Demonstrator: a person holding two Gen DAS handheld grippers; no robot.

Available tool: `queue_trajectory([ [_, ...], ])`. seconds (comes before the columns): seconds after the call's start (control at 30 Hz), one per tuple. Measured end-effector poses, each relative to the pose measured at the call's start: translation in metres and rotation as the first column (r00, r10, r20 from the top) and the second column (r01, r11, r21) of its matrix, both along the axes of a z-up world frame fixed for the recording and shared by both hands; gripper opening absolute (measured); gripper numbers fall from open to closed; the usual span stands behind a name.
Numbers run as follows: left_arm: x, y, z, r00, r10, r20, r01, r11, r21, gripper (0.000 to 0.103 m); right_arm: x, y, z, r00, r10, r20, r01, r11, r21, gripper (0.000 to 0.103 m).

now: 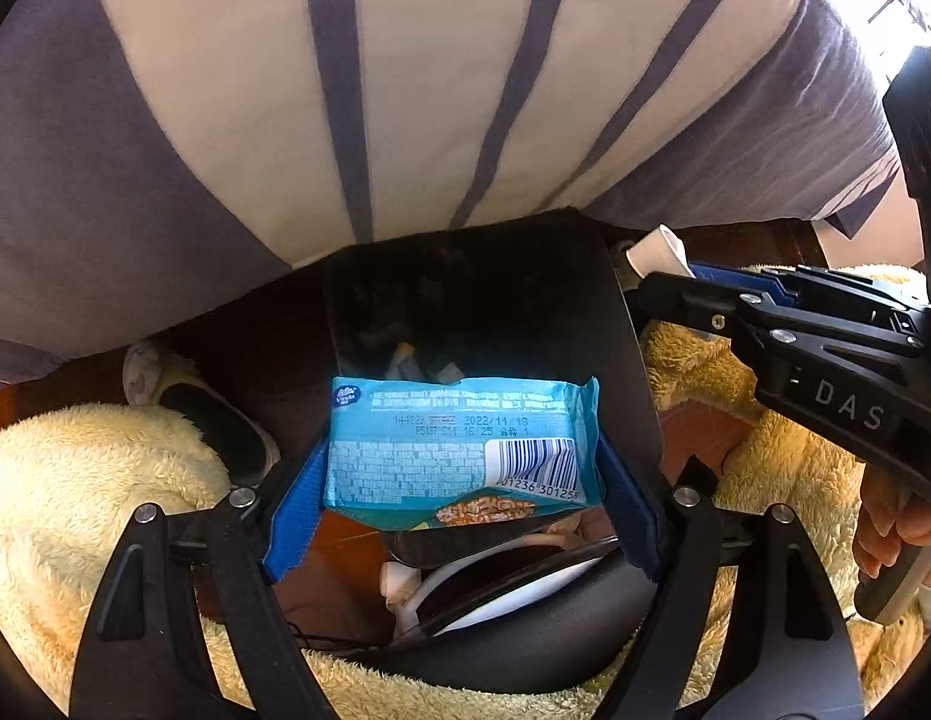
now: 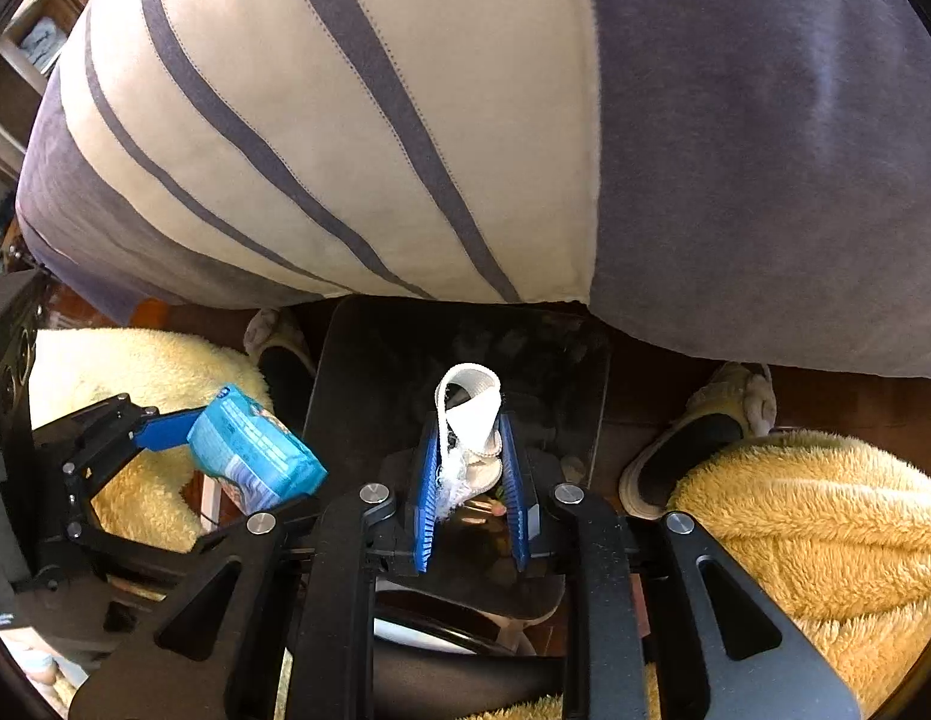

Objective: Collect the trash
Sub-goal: 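Open both tools to drop the wipe pack and tissue into the bin, then raise both tools back toward the remaining items on the bed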

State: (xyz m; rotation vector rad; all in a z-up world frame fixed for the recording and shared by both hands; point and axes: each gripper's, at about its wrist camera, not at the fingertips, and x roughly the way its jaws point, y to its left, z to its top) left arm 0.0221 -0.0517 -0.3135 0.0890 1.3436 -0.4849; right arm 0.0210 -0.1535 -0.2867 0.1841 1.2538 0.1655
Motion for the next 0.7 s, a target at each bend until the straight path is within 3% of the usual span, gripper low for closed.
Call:
queue_trajectory([
  [0.03,0.000,-0.001,-0.001,1.000,0.000,-0.003,0.000,1.000,0.000,0.079,0.002,-0.001,0.000,1.000,-0.001,-0.001,0.001,1.000,0.001,0.026],
  [0.1,0.001,-0.001,-0.003,1.000,0.002,-0.008,-0.002,1.000,0.003,0.081,0.004,0.000,-0.001,1.000,-0.006,0.002,0.006,1.000,0.004,0.048],
  [0.27,0.003,0.000,-0.002,1.000,0.000,0.002,0.000,1.000,-0.003,0.096,0.006,-0.007,0.002,1.000,-0.028,0.012,0.028,1.000,0.006,0.050],
  [0.43,0.001,-0.003,0.005,1.000,-0.010,0.017,0.011,1.000,-0.008,0.095,0.006,-0.012,0.010,0.998,-0.046,0.031,0.047,0.999,-0.005,0.070],
  [0.7,-0.001,0.002,0.022,0.998,0.018,0.055,-0.016,1.000,-0.024,0.095,0.001,-0.022,0.028,0.994,-0.072,0.080,0.075,0.997,-0.028,0.088],
])
